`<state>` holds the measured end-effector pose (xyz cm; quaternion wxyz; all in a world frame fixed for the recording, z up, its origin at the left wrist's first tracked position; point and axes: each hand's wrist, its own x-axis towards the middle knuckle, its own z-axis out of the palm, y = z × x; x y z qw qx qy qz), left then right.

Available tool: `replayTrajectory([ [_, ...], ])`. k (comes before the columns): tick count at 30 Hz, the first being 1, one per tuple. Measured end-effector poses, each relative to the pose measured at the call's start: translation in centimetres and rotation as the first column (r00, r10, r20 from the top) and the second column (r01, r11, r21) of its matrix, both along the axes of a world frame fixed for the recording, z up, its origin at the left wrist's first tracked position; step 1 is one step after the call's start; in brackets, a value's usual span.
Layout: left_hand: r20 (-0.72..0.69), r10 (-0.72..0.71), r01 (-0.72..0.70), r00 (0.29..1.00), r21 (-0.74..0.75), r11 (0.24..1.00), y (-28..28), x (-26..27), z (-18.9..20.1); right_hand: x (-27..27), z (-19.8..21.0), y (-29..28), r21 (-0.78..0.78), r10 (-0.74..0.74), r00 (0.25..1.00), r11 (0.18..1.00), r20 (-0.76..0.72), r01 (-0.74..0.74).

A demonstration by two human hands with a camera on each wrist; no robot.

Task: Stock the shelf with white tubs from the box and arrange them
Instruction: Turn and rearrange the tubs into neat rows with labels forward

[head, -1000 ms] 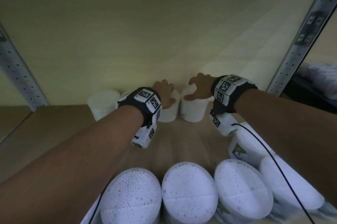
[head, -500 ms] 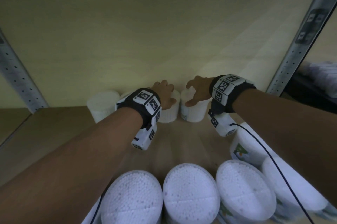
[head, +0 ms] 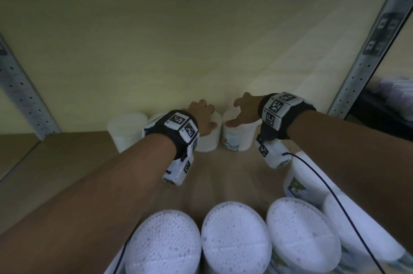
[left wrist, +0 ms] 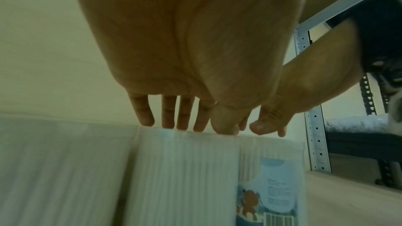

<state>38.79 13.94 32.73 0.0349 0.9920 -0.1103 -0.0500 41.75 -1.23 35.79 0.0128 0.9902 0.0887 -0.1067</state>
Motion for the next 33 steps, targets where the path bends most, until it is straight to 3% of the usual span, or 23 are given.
replayTrajectory([
  [9, 0.017, -0.007, 0.007, 1.0, -0.005, 1.0, 0.0, 0.0, -0.1, 0.2, -0.1, 0.1, 0.015, -0.029, 0.998, 0.999, -0.048, 0.03],
  [16, 0.007, -0.001, 0.001, 1.0, -0.008, 1.0, -0.1, -0.1, 0.0, 0.3, -0.2, -0.2, -0.039, 0.029, 0.987, 0.999, -0.159, -0.036],
  [22, 0.01, 0.001, -0.001, 1.0, 0.009, 1.0, -0.1, -0.2, 0.0, 0.2, 0.8, -0.3, 0.022, 0.098, 0.992, 0.995, -0.077, -0.097],
  [26, 0.011, -0.001, 0.001, 1.0, 0.009, 1.0, -0.1, -0.2, 0.0, 0.6, -0.3, -0.3, 0.003, 0.02, 1.0, 1.0, 0.015, -0.02],
  [33, 0.007, 0.001, -0.001, 1.0, 0.015, 1.0, -0.2, -0.2, 0.0, 0.7, -0.6, 0.0, 0.026, -0.032, 0.999, 0.999, -0.016, 0.032],
])
